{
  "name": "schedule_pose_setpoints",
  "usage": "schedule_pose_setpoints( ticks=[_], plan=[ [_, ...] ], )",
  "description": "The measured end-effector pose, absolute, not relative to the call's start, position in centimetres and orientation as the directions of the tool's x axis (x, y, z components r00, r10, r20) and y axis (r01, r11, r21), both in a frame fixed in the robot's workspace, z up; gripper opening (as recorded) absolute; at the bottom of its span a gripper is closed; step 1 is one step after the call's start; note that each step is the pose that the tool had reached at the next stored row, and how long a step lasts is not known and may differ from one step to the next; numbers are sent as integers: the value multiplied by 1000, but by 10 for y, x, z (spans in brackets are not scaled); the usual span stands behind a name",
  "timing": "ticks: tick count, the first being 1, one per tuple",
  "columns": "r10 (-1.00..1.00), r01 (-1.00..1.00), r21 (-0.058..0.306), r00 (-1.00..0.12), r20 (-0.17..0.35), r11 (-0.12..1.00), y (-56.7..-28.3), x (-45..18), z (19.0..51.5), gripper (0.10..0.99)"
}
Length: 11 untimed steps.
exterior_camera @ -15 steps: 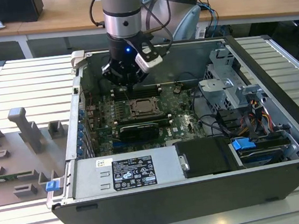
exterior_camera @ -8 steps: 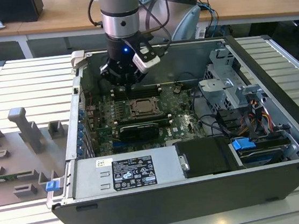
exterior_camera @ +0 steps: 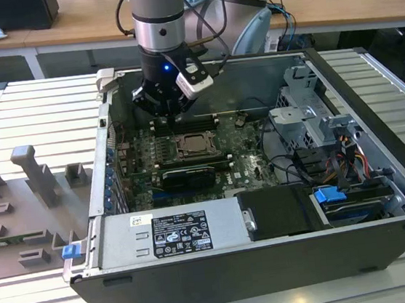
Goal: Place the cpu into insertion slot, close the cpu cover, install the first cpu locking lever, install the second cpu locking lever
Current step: 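Install the first cpu locking lever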
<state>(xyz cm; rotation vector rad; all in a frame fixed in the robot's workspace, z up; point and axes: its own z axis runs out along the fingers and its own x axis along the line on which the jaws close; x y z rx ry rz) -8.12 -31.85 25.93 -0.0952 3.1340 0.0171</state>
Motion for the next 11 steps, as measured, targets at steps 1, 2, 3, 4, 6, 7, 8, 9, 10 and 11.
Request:
schedule_pose_setpoints(
  ticks=[1, 2, 3, 4, 6, 7, 8, 9, 10, 11],
  plan=[
    [-61, -61, 11, -998, -6, 998, -319, -82, 259, 106],
    [-61, -61, 11, -998, -6, 998, -319, -83, 259, 106],
    [-61, -61, 11, -998, -6, 998, -319, -84, 259, 106],
    [-61, -61, 11, -998, -6, 998, -319, -85, 259, 106],
    [-61, -61, 11, -998, -6, 998, -319, -87, 259, 106],
    [-61, -61, 11, -998, -6, 998, -319, -88, 259, 106],
    [-61, -61, 11, -998, -6, 998, -318, -90, 259, 106],
    [-61, -61, 11, -998, -6, 998, -318, -91, 259, 106],
    [-61, -61, 11, -998, -6, 998, -317, -92, 259, 106],
    [-61, -61, 11, -998, -6, 998, -316, -95, 259, 106]
  ],
)
